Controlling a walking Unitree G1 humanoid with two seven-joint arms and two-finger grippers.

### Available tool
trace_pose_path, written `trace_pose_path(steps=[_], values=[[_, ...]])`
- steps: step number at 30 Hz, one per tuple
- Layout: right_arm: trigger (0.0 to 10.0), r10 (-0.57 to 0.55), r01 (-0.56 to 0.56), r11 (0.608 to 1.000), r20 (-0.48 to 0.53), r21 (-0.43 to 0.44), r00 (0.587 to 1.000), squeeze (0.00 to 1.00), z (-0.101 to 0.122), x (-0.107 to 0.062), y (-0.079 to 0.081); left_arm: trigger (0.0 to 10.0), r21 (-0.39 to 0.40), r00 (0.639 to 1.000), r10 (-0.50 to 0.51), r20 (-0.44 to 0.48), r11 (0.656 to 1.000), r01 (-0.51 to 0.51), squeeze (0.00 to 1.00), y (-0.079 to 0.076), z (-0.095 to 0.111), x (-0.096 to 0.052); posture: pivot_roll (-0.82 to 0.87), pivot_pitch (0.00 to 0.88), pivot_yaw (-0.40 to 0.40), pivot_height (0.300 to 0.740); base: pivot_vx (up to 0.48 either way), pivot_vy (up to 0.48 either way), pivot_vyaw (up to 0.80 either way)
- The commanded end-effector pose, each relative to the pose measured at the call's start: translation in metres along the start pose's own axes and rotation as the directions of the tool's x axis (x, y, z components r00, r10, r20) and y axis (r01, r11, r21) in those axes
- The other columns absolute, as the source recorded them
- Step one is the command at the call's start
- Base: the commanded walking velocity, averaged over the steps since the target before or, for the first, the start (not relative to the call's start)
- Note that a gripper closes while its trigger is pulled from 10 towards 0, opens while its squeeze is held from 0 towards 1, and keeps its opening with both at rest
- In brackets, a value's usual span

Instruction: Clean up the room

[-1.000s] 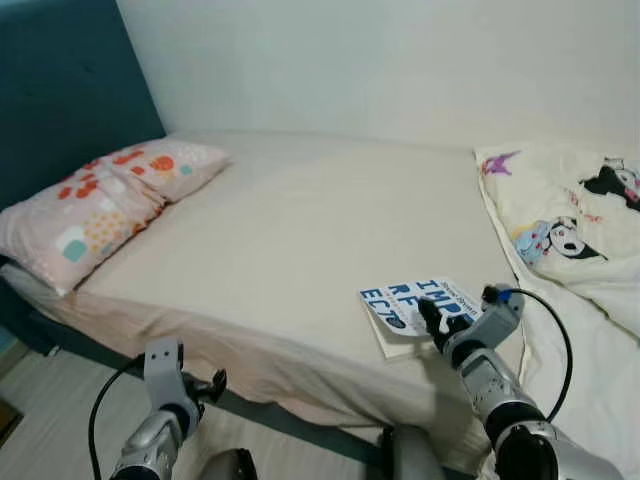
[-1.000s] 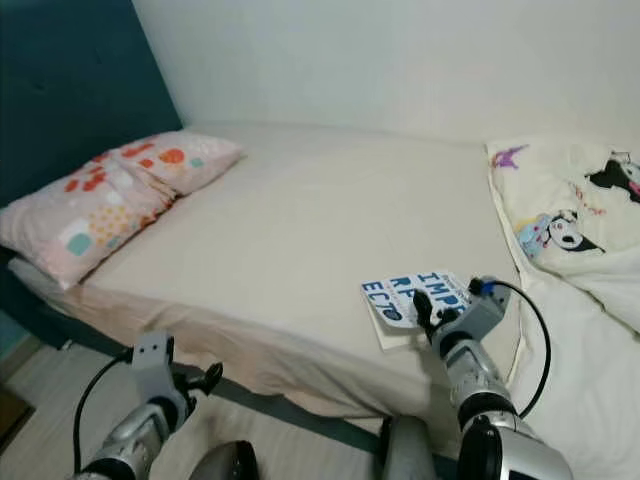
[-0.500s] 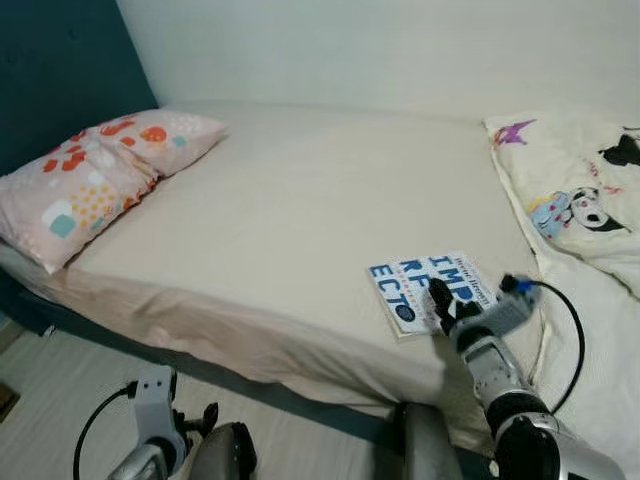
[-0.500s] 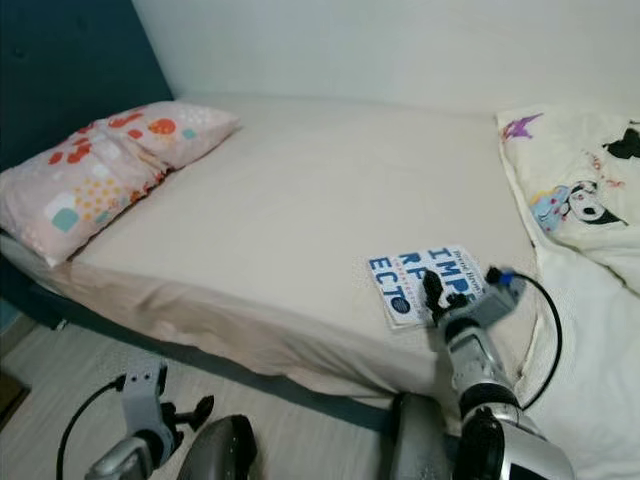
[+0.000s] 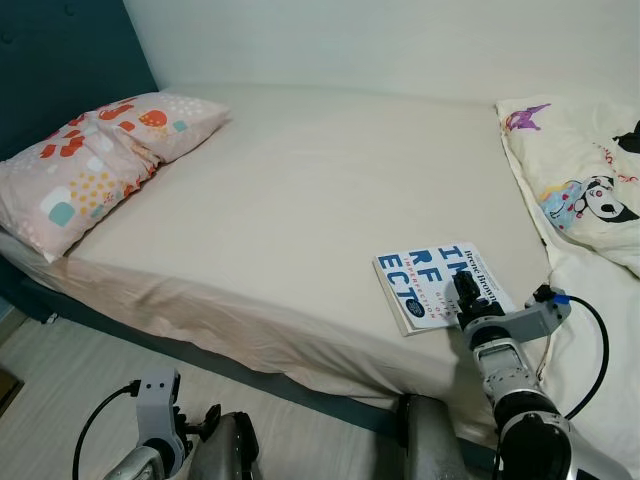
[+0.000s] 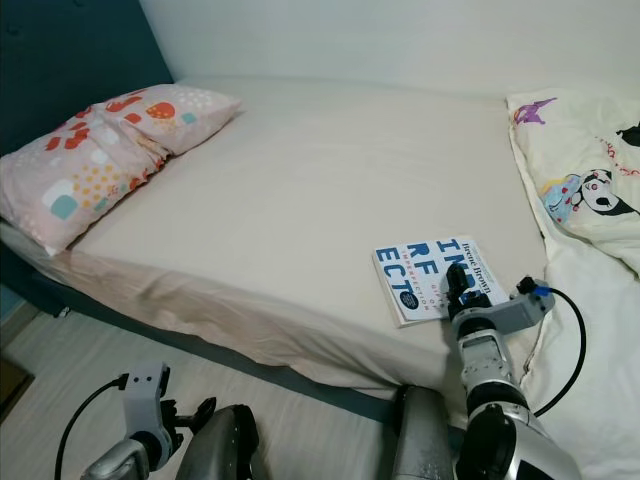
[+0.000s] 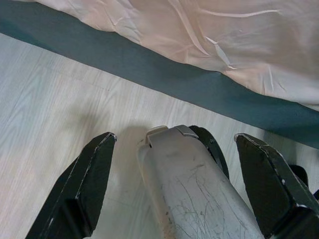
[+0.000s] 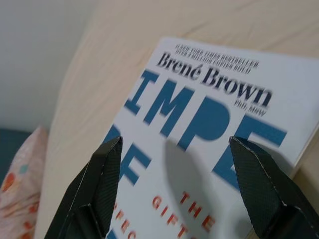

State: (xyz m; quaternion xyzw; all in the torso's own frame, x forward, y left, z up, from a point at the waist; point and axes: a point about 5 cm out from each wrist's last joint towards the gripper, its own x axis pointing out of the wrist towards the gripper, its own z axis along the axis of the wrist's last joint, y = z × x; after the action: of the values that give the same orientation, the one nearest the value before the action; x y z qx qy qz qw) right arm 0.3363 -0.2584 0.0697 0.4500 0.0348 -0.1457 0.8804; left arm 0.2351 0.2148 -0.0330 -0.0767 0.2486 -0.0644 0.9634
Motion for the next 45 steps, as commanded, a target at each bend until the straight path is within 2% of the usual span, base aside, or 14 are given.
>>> trace_pose_path(steps=[1,5,7,19,24,28,29,30,31,34,38,40,42,45], values=[[10.0,-0.199,0.2,0.98,-0.086,0.0,0.976,0.0,-0.017,-0.013,-0.031,10.0,0.022,1.0,0.013,-0.024,1.0,-0.013,0.0,0.01,-0.006,-0.007,0.0,0.248,0.091,0.516,0.0,0.0,0.0],[10.0,-0.263,0.261,0.965,-0.088,-0.031,0.961,0.0,-0.016,-0.014,-0.037,10.0,0.022,1.0,0.011,-0.025,1.0,-0.01,0.0,0.009,-0.006,-0.007,-0.01,0.245,0.091,0.516,0.0,0.0,0.0],[10.0,-0.354,0.347,0.934,-0.091,-0.079,0.931,0.0,-0.014,-0.018,-0.046,10.0,0.024,1.0,0.005,-0.029,1.0,-0.004,0.0,0.007,-0.006,-0.007,-0.01,0.243,0.091,0.516,0.0,0.0,0.0],[10.0,-0.441,0.429,0.894,-0.079,-0.131,0.894,0.0,-0.005,-0.019,-0.051,10.0,0.03,0.999,-0.005,-0.032,1.0,0.006,0.0,0.005,-0.006,-0.005,-0.01,0.239,0.092,0.516,0.0,0.0,0.0],[10.0,-0.398,0.387,0.914,-0.083,-0.118,0.914,0.0,-0.004,-0.015,-0.044,10.0,0.03,0.999,-0.007,-0.031,1.0,0.008,0.0,0.005,-0.006,-0.005,-0.01,0.238,0.093,0.516,0.0,0.0,0.0],[10.0,-0.252,0.251,0.968,-0.095,-0.03,0.963,0.0,-0.008,-0.007,-0.024,10.0,0.032,0.999,-0.01,-0.031,0.999,0.011,0.0,0.004,-0.006,-0.005,-0.01,0.242,0.094,0.516,0.0,0.0,0.0],[10.0,-0.252,0.251,0.968,-0.095,-0.03,0.963,0.0,-0.008,-0.007,-0.024,10.0,0.032,0.999,-0.01,-0.031,0.999,0.011,0.0,0.004,-0.006,-0.005,-0.01,0.242,0.094,0.516,0.0,0.0,0.0],[10.0,-0.232,0.237,0.971,-0.112,0.031,0.966,0.0,-0.012,-0.007,-0.022,10.0,0.037,0.999,-0.013,-0.032,0.999,0.014,0.0,0.003,-0.006,-0.005,-0.01,0.243,0.094,0.516,0.0,0.0,0.0],[10.0,-0.229,0.236,0.971,-0.115,0.046,0.967,0.0,-0.013,-0.007,-0.022,10.0,0.039,0.999,-0.014,-0.032,0.999,0.015,0.0,0.003,-0.006,-0.005,-0.01,0.243,0.094,0.516,0.0,0.0,0.0],[10.0,-0.228,0.235,0.971,-0.117,0.05,0.967,0.0,-0.013,-0.007,-0.022,10.0,0.039,0.999,-0.014,-0.032,0.999,0.015,0.0,0.003,-0.006,-0.005,-0.01,0.243,0.094,0.516,0.0,0.0,0.0],[10.0,-0.114,0.139,0.982,-0.184,0.13,0.976,0.0,-0.028,-0.006,-0.011,10.0,0.054,0.999,-0.02,-0.034,0.998,0.022,0.0,0.004,-0.006,-0.006,-0.01,0.249,0.096,0.516,0.0,0.0,0.0],[10.0,-0.09,0.119,0.983,-0.194,0.14,0.977,0.0,-0.031,-0.006,-0.009,10.0,0.056,0.999,-0.02,-0.035,0.998,0.022,0.0,0.004,-0.007,-0.006,0.0,0.25,0.097,0.516,0.0,0.0,0.0],[10.0,-0.02,0.052,0.986,-0.202,0.157,0.979,0.0,-0.035,-0.004,0.002,10.0,0.059,0.999,-0.019,-0.038,0.998,0.021,0.0,0.004,-0.008,-0.007,0.0,0.252,0.098,0.516,0.0,0.0,0.0],[10.0,-0.002,0.034,0.987,-0.199,0.158,0.98,0.0,-0.035,-0.003,0.006,10.0,0.06,0.999,-0.019,-0.04,0.998,0.022,0.0,0.004,-0.008,-0.007,0.0,0.252,0.098,0.516,0.0,0.0,0.0]])
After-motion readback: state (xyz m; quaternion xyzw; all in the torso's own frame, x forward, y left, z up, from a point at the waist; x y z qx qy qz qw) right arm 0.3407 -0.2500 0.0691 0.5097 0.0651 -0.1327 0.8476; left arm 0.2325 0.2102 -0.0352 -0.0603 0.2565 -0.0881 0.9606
